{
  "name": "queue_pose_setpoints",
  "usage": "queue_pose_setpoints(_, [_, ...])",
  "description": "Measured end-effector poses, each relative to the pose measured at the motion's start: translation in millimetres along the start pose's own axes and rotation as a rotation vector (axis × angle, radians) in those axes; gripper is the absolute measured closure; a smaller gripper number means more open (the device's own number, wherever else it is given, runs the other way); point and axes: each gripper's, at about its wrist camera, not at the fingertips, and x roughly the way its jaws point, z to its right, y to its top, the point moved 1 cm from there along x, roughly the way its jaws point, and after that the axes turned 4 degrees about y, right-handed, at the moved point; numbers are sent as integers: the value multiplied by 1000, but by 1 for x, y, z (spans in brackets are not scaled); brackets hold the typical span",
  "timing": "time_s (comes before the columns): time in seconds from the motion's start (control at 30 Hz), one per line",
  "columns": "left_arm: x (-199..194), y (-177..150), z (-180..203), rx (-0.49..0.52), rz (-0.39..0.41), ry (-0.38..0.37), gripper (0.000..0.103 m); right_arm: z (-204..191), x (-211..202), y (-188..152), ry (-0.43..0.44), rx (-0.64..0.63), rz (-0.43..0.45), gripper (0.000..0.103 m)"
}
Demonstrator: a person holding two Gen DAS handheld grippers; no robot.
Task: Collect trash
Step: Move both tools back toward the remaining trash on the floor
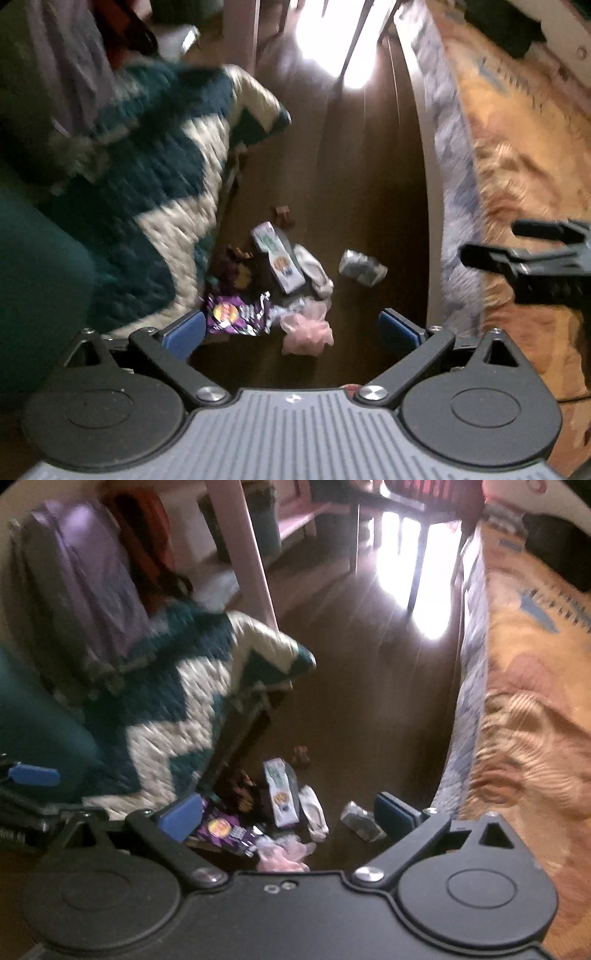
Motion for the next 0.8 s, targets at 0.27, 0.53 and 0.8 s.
queue_pose_setpoints(0.27, [144,-34,13,-17,-93,33,2,55,155,-26,-24,-4,-108,4])
queue_pose_setpoints(0.53, [267,-72,30,-65,-168,-13,2,100,296,-58,-105,23,-254,12])
queue_pose_setpoints(0.8, [371,-97,50,-58,-266,-27,2,142,391,-86,-175,38,-358,13])
